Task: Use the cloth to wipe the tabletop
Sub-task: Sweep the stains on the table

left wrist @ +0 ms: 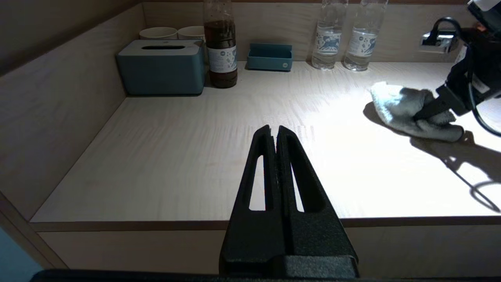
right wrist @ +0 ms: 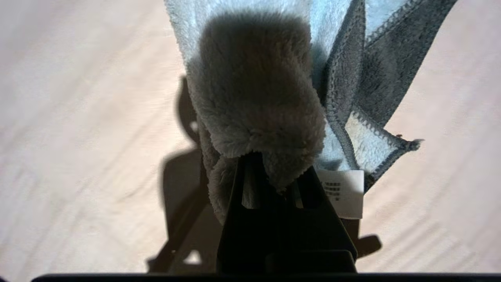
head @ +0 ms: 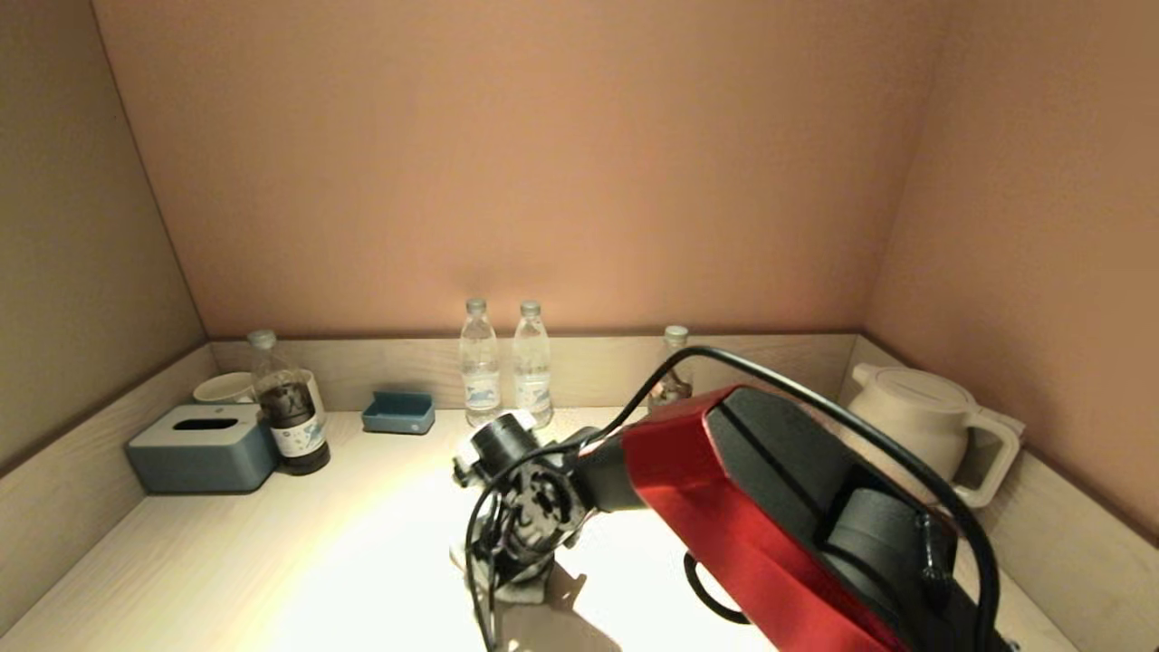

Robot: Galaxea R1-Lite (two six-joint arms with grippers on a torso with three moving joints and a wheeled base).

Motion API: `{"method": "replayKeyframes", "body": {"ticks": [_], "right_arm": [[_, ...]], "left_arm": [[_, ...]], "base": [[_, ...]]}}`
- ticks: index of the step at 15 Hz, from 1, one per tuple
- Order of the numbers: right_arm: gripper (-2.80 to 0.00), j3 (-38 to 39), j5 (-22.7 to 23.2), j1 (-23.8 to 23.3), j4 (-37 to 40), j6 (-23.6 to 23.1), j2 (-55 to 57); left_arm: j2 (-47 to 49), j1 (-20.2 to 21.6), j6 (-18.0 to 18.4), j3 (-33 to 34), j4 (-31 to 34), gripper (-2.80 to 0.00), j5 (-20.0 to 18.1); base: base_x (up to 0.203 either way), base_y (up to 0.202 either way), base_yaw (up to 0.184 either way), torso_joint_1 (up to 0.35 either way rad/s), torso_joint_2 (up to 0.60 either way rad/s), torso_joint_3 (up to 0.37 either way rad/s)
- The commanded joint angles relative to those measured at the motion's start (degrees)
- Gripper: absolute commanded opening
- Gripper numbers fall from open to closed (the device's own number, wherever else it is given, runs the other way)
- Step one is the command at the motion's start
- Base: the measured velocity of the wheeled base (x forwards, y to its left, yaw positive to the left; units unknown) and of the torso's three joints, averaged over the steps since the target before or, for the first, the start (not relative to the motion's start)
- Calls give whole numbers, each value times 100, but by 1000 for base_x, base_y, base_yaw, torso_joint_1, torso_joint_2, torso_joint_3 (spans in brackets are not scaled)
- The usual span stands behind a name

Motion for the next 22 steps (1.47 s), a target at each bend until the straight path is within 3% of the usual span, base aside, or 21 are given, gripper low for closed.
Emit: {"method": "replayKeyframes", "body": {"ticks": [1,9,17,22], "right_arm": [[-280,13,9,-303,-15,-3,-102],[-280,-635,26,-583,-438,-90,485],[-280,-635,43,-187,-846,-404,743],[-280,-635,33,308,-1409,-601,720]], "left_arm": [[1,2,-5,1,0,-280,-2],[1,2,-5,1,0,-280,-2],[1,2,-5,1,0,-280,-2],[1,2,-5,1,0,-280,-2]], "base": [[0,0,0,0,0,0],[0,0,0,0,0,0],[0,0,0,0,0,0],[0,0,0,0,0,0]]}}
